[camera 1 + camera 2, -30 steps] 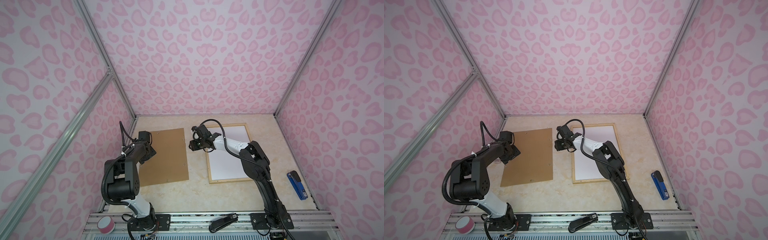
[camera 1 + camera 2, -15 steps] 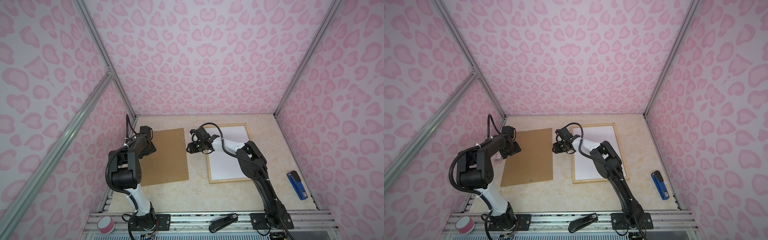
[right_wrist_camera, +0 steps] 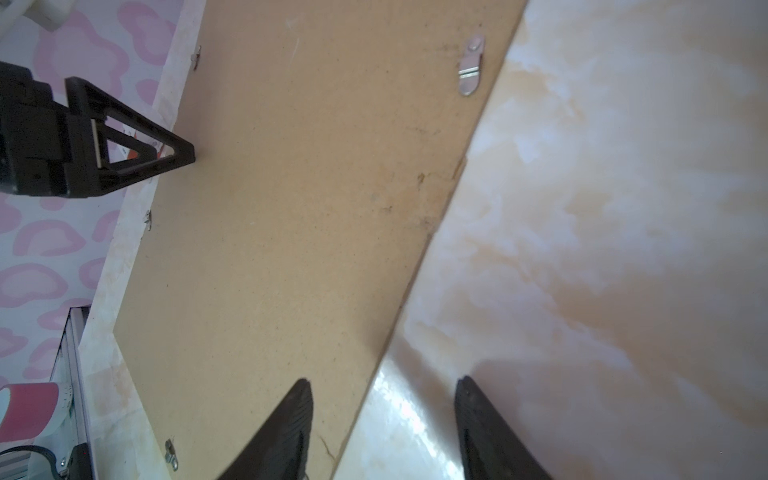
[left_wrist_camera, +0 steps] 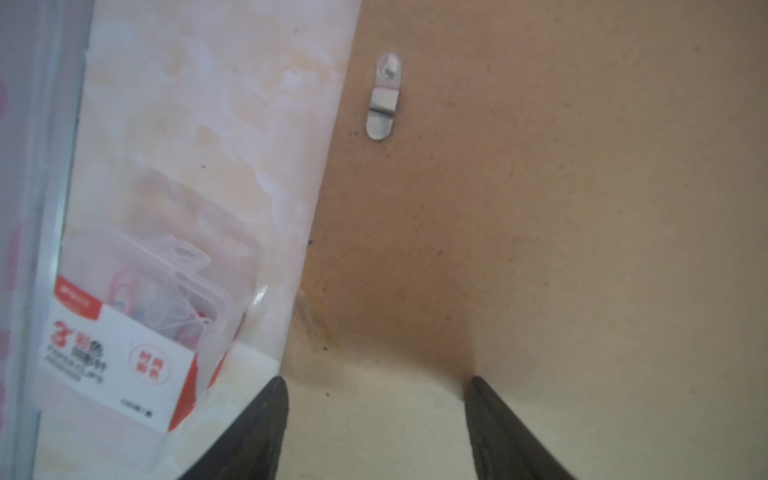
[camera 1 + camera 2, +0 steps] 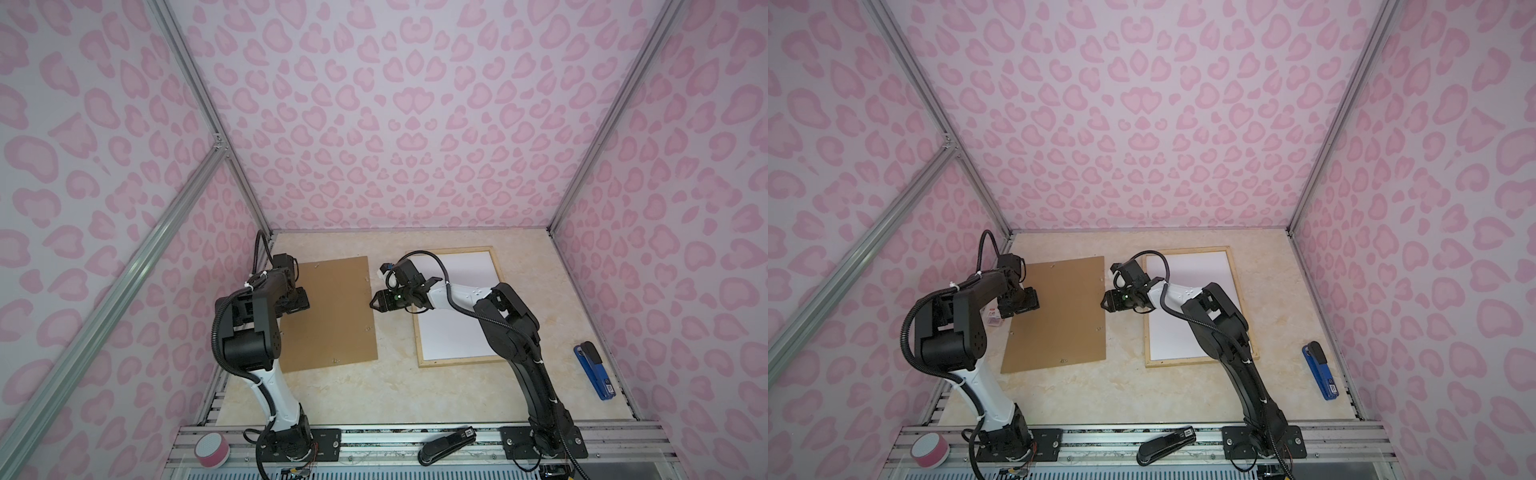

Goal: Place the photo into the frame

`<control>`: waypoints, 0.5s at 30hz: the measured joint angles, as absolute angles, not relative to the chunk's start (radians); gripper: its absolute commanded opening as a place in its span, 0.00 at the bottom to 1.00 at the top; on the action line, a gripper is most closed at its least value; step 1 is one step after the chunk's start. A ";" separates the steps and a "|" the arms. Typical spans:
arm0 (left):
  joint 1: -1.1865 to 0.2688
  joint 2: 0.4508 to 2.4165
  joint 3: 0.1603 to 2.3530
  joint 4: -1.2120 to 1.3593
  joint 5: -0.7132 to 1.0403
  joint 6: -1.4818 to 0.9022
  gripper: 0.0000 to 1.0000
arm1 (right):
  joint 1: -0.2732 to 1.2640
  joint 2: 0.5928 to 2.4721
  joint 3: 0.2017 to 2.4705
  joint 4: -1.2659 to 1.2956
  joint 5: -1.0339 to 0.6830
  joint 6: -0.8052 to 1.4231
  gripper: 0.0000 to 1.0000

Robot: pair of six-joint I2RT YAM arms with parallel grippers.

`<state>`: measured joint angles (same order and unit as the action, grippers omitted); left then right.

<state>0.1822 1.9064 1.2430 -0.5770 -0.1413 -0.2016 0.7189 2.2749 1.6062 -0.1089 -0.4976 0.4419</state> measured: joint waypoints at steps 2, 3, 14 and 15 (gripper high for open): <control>0.196 1.919 1.258 -0.574 -0.119 -0.186 0.69 | 0.721 2.270 1.604 -0.118 -0.498 0.447 0.59; 0.198 1.923 1.263 -0.574 -0.113 -0.183 0.69 | 0.722 2.270 1.602 -0.118 -0.498 0.446 0.59; 0.207 1.932 1.276 -0.576 -0.125 -0.173 0.69 | 0.727 2.270 1.603 -0.122 -0.498 0.444 0.60; 0.207 1.932 1.276 -0.576 -0.129 -0.173 0.70 | 0.727 2.270 1.603 -0.123 -0.498 0.444 0.60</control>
<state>0.2073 1.9316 1.2758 -0.5758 -0.1291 -0.1734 0.7273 2.2700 1.6028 -0.1226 -0.4984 0.4442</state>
